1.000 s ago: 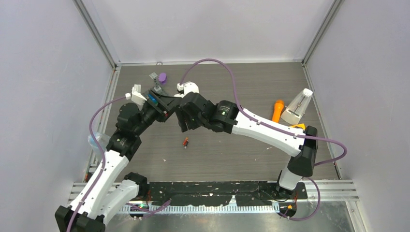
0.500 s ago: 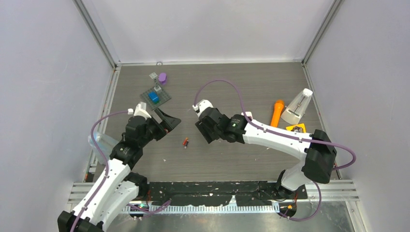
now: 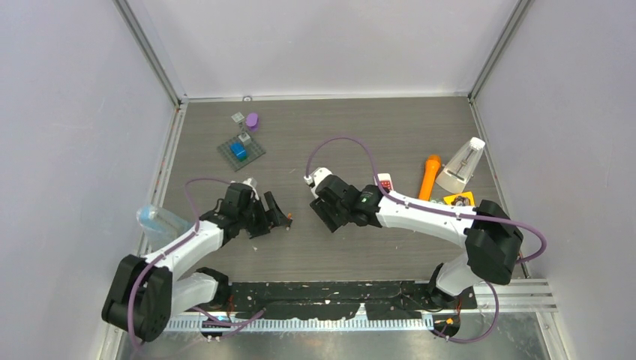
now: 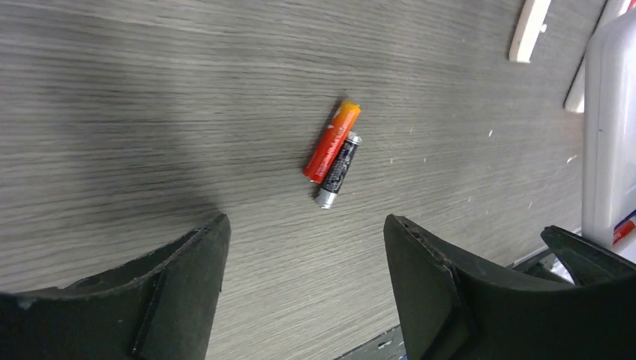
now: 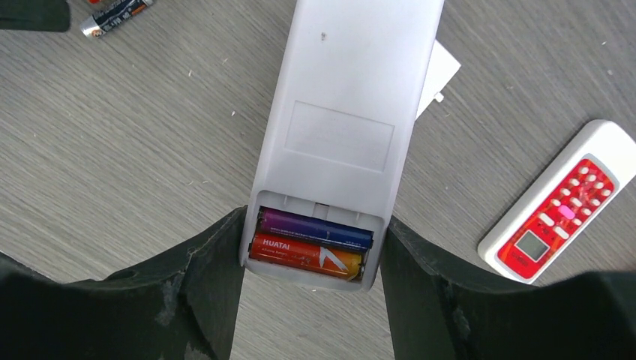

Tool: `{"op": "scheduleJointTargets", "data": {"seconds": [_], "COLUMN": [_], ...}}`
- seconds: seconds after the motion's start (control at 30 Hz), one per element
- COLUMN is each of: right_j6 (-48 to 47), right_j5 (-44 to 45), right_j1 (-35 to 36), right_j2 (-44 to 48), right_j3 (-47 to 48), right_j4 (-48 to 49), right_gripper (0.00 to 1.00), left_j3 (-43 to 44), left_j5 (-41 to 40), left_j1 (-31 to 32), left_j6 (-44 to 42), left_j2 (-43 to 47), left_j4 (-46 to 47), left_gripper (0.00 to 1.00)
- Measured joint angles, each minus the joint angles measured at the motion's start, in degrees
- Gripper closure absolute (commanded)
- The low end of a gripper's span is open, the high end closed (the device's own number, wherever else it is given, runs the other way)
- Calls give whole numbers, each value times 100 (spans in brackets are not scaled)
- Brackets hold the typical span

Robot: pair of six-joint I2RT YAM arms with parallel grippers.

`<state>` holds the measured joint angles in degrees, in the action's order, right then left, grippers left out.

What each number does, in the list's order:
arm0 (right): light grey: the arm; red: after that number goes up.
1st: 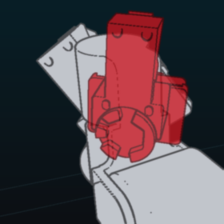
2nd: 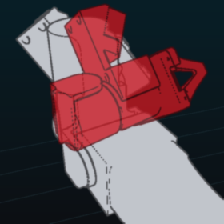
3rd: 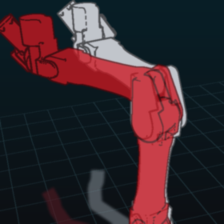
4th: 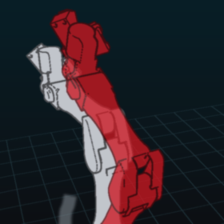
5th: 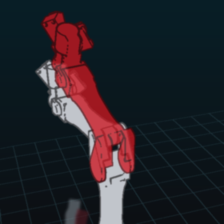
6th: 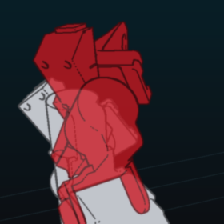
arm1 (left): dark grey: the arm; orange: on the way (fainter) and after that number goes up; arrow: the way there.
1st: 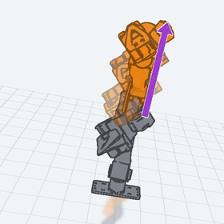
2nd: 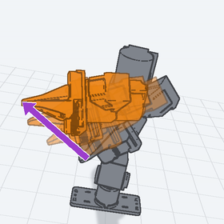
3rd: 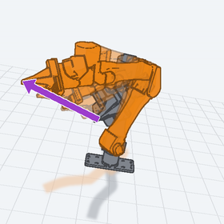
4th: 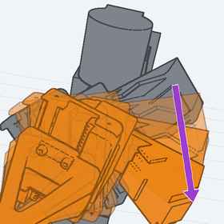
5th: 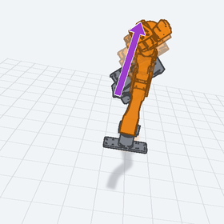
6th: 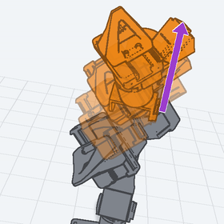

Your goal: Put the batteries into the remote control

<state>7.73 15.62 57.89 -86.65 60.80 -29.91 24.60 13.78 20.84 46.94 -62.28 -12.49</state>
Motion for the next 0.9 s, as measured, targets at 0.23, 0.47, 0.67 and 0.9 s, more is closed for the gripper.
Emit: {"op": "scheduleJointTargets", "data": {"seconds": [0.23,0.47,0.67,0.9], "right_j6": [79,-101,-426,-603], "right_j5": [-273,-640,-920,-909], "right_j1": [7,212,450,868], "right_j2": [0,0,-94,-304], "right_j3": [-203,-341,-382,-396], "right_j4": [223,479,555,396], "right_gripper": [70,70,71,73], "left_j3": [46,46,70,282], "left_j5": [-42,-688,-1475,-1880], "left_j1": [435,476,476,476], "left_j6": [-291,-391,-378,-354], "left_j2": [-378,-168,501,855], "left_j4": [409,212,-280,-566], "left_gripper": [25,25,24,23]}}
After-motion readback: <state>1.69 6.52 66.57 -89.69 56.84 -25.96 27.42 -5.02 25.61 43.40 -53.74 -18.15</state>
